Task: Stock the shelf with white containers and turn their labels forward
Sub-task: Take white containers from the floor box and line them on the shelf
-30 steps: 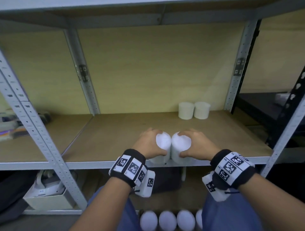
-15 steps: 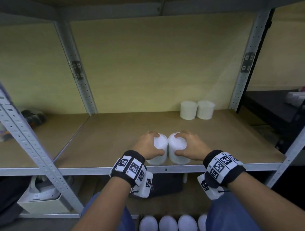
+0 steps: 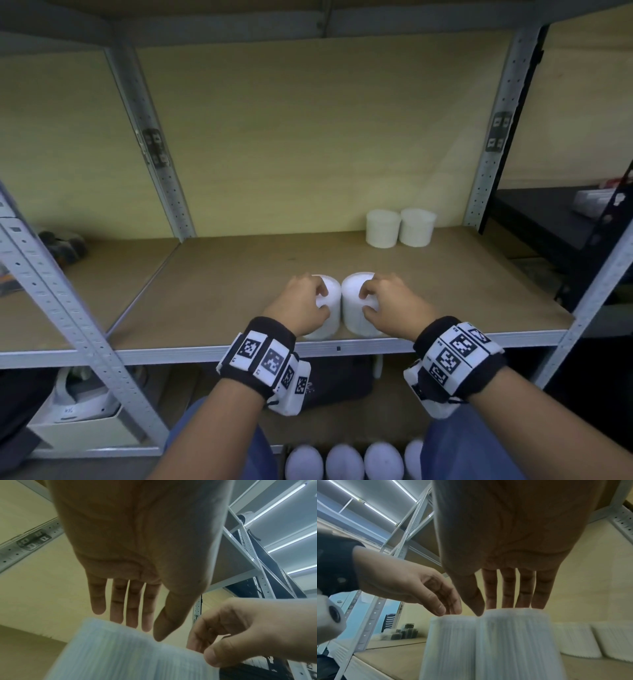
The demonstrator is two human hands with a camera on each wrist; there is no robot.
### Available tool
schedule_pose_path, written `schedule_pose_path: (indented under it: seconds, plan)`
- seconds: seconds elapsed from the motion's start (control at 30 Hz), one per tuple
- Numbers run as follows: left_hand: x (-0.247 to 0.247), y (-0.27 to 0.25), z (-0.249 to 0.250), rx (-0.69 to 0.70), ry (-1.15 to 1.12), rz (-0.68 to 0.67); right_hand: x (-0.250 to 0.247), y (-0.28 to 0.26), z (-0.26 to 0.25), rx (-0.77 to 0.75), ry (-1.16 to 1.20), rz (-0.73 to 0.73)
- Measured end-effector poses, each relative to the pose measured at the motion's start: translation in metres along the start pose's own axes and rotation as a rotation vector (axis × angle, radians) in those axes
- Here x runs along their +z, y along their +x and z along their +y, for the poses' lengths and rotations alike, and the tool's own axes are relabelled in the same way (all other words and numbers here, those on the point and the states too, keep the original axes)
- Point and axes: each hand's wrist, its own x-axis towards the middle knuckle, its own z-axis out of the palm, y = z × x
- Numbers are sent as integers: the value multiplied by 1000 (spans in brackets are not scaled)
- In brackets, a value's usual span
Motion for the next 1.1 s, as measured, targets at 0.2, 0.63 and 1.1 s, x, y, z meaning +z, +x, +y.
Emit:
schedule_pose_path:
  seconds: [0.2, 0.63, 1.1]
  plan:
    - [2, -2, 3, -9, 11, 34, 4, -2, 1, -30, -18, 62]
    - [6, 36, 0, -42, 22, 31, 7, 32, 6, 16, -13, 118]
    - [14, 138, -23, -76, 48, 59, 17, 128, 26, 74, -5, 153]
